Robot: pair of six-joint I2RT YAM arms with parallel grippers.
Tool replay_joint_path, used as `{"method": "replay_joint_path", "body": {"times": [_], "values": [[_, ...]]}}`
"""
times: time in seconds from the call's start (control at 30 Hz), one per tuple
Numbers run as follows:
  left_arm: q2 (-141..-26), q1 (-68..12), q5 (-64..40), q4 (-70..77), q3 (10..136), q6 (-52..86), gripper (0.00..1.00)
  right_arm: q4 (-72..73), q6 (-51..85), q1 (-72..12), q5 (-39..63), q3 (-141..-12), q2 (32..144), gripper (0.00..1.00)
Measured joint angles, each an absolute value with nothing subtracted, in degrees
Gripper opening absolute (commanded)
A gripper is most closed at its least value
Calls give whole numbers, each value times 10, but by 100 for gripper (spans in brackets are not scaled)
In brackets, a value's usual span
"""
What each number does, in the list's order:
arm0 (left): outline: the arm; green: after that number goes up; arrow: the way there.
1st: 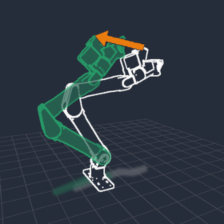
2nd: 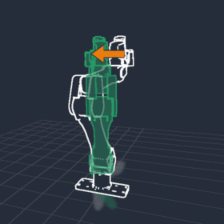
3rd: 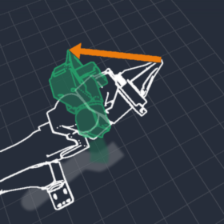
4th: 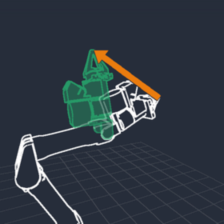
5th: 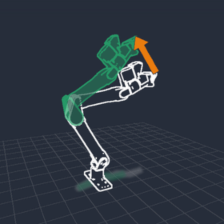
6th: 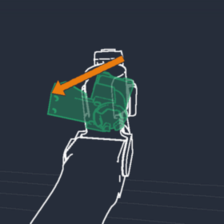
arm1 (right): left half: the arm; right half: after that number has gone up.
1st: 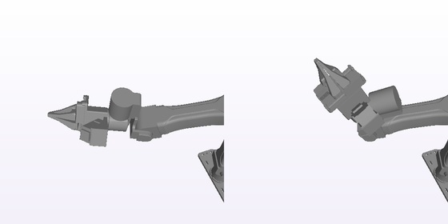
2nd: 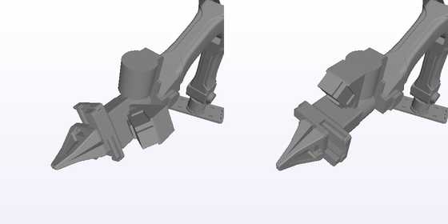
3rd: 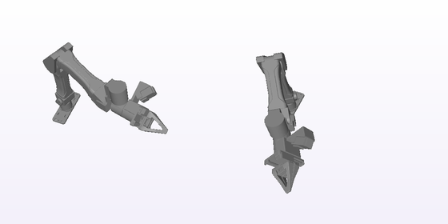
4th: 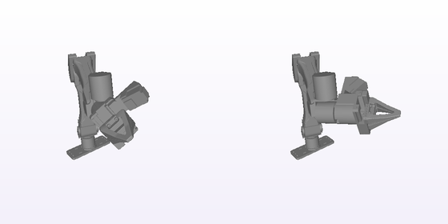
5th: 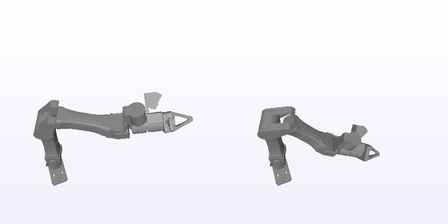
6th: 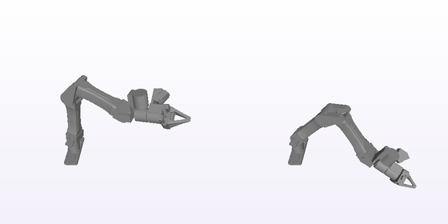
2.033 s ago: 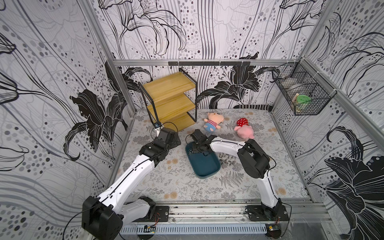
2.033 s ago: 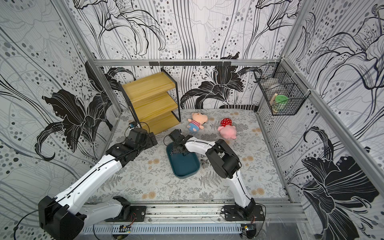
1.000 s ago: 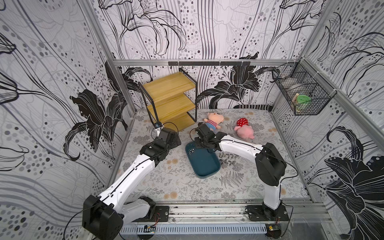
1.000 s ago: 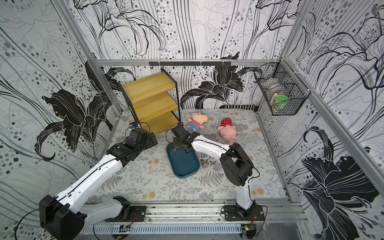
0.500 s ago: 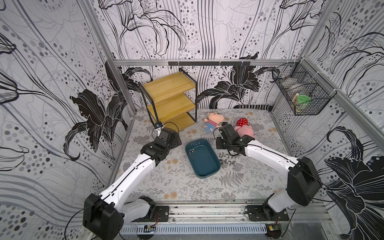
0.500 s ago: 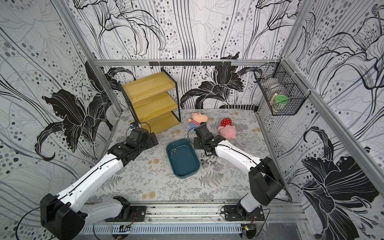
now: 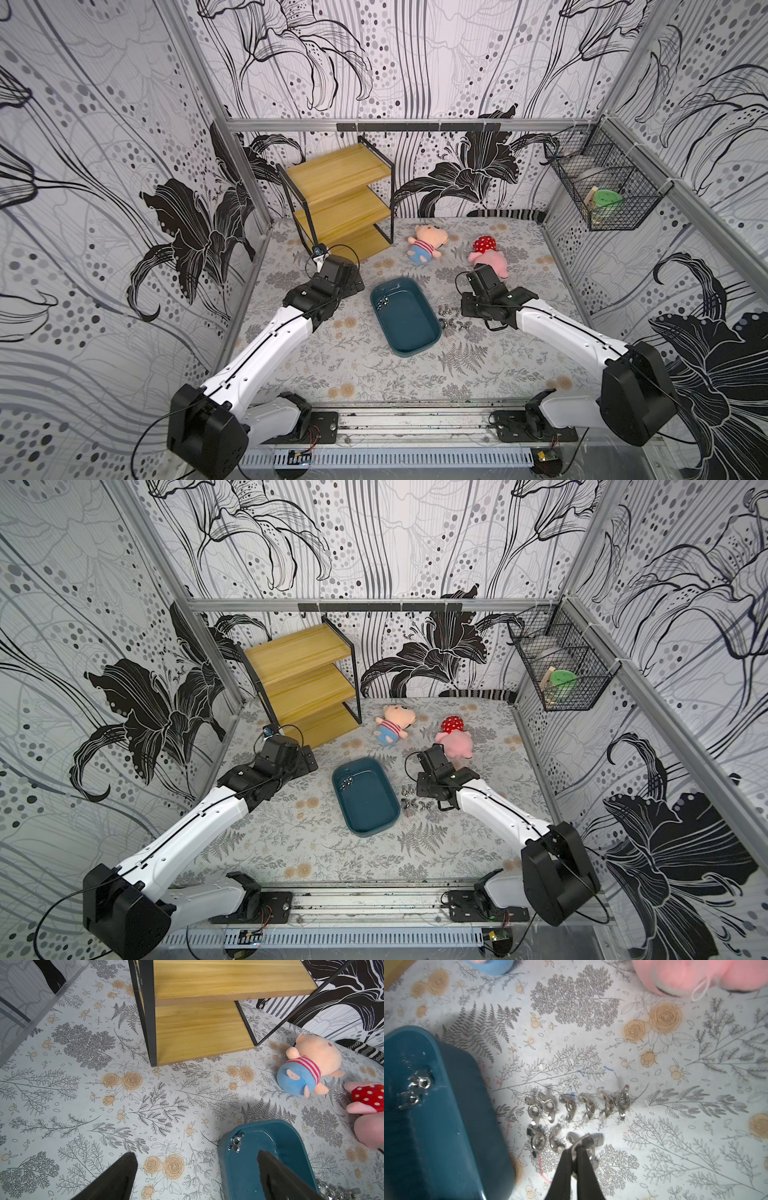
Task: Take out the wing nut from the storage box
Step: Place the wing nut at the center of the board.
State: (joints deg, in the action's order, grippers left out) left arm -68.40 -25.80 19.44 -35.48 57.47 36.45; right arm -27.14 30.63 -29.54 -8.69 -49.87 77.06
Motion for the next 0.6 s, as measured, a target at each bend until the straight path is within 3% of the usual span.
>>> {"method": "replay_joint_path", "body": {"times": [0.6], "values": [[-689,-259,194,-351,575,364,95,-259,306,-266,-53,-424,784,1]]}}
